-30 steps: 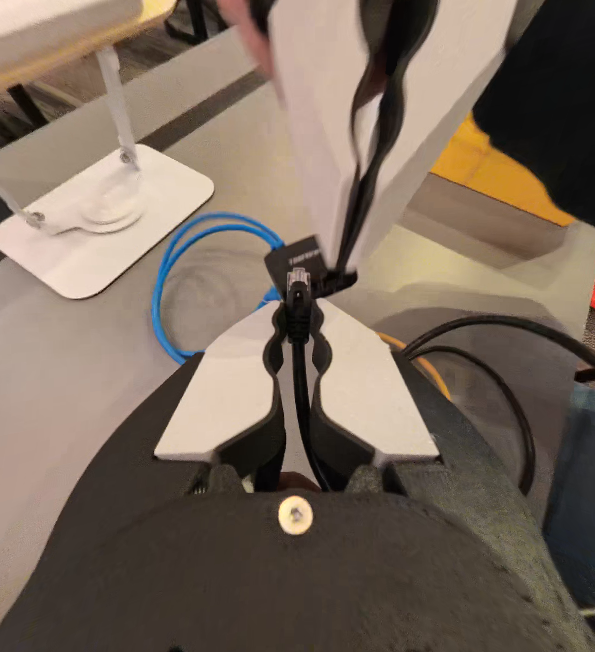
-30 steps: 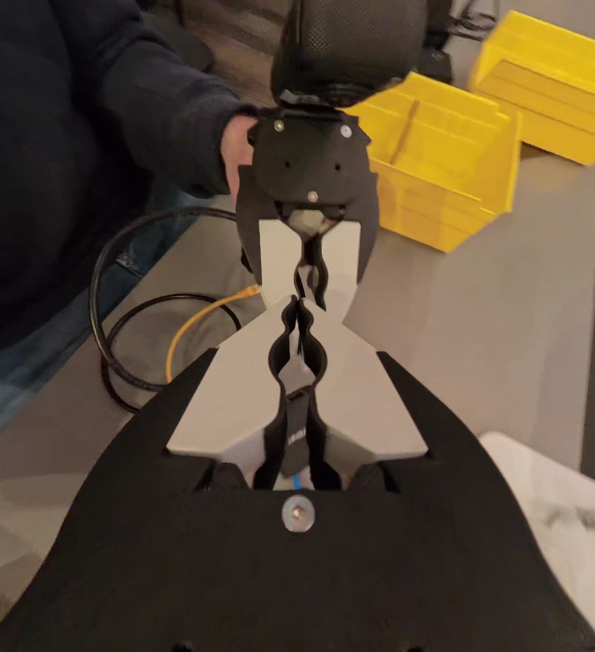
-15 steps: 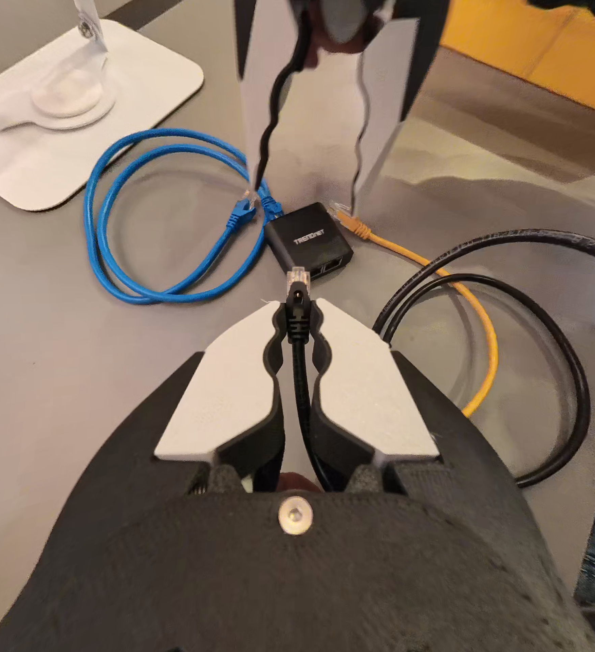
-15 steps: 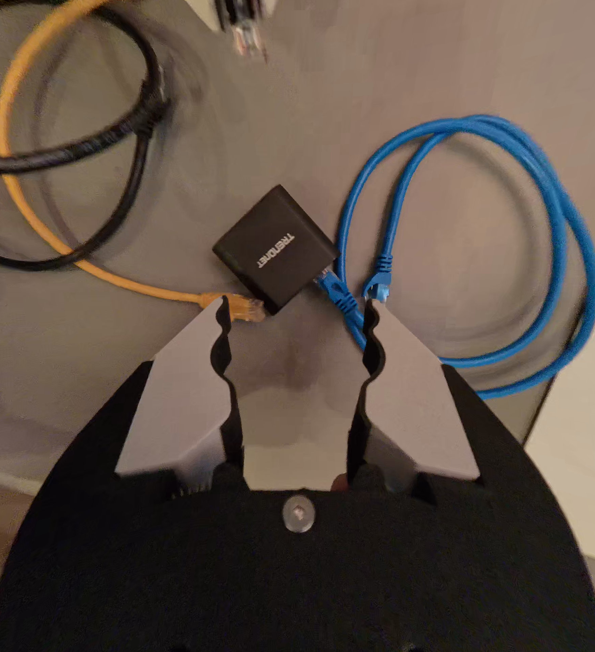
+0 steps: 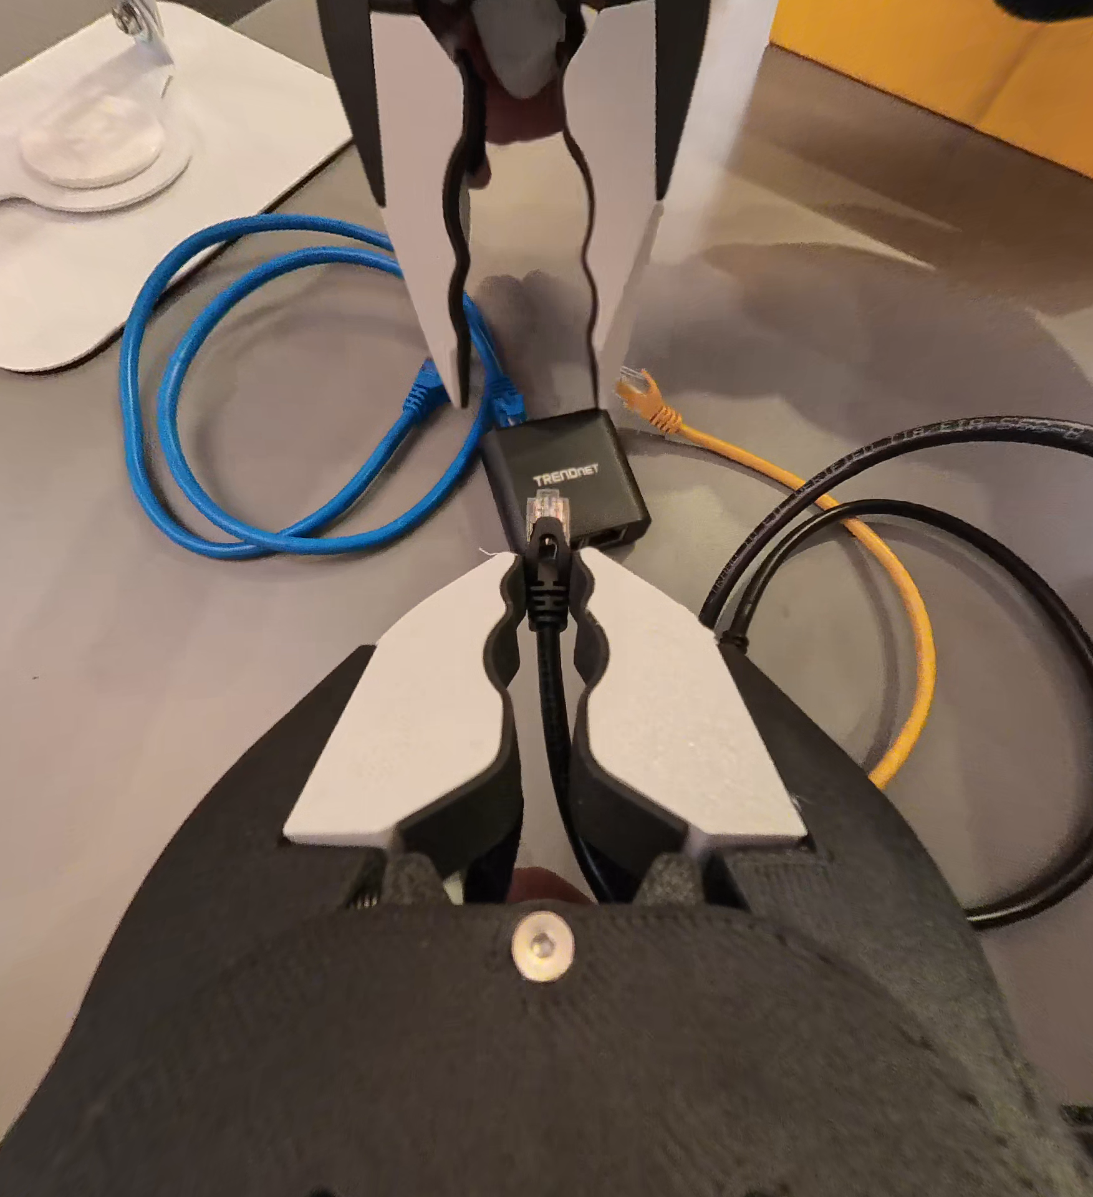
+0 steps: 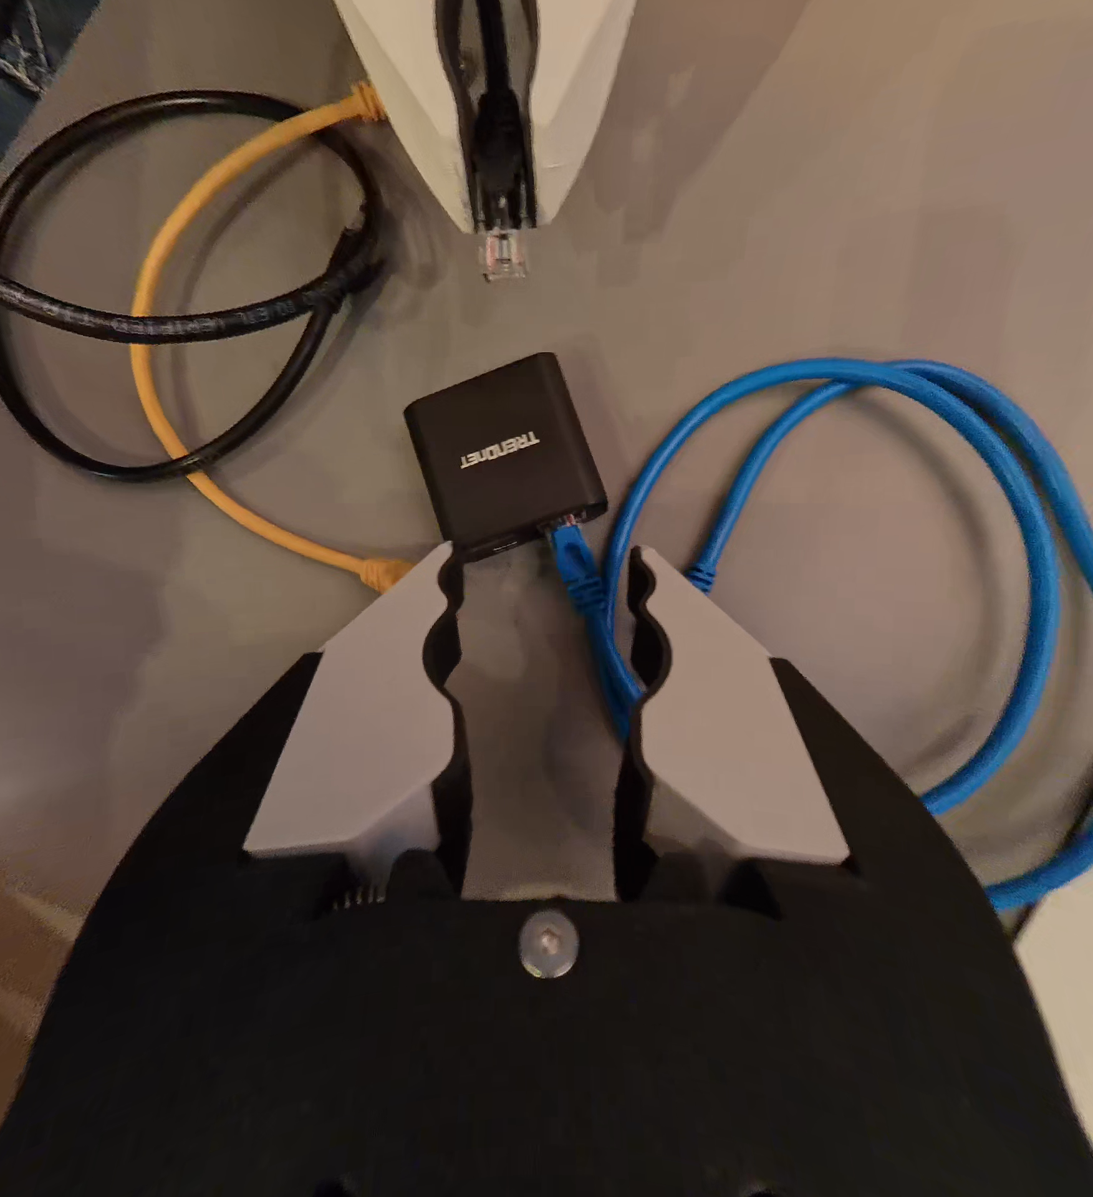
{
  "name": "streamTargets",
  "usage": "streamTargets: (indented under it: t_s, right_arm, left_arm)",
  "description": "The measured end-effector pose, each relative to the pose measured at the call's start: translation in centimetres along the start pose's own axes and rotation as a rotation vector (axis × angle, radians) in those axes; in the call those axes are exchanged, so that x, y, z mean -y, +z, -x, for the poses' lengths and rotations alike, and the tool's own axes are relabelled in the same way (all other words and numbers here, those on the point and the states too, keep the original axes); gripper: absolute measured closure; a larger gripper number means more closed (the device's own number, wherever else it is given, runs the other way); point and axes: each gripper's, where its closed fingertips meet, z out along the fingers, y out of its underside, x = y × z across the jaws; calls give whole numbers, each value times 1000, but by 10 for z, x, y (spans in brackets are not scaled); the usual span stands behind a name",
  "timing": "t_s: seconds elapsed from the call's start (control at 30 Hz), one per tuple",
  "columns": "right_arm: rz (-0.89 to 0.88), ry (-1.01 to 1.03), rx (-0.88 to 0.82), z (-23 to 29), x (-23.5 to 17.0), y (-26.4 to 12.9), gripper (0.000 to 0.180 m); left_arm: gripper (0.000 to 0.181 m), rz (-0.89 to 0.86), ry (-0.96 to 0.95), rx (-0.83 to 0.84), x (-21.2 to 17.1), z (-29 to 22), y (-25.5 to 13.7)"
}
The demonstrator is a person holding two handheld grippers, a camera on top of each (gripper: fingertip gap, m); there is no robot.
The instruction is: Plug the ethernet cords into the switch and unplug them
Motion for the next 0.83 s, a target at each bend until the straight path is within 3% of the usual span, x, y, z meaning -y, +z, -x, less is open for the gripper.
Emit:
streamTargets:
  t_s: [0.03,0.17,0.5,0.7,0.83]
  right_arm:
    - [-2,-1,17,4,1,3,125]
    - [15,10,38,12,2,12,103]
    - [-73,-46,-33,1,16,32,121]
    - [-165,60,-15,3,32,36,128]
    - [-281,132,-34,0,48,19,129]
  left_arm:
    - [168,-3,2,-7,0,-1,0]
    - [168,5,10,-22,-5,-2,2]
    - [168,-23,0,-34,-7,3,-5]
    - [168,-30,-3,-11,-13,12,-14]
    - [169,-38,8,-1,-11,16,-28]
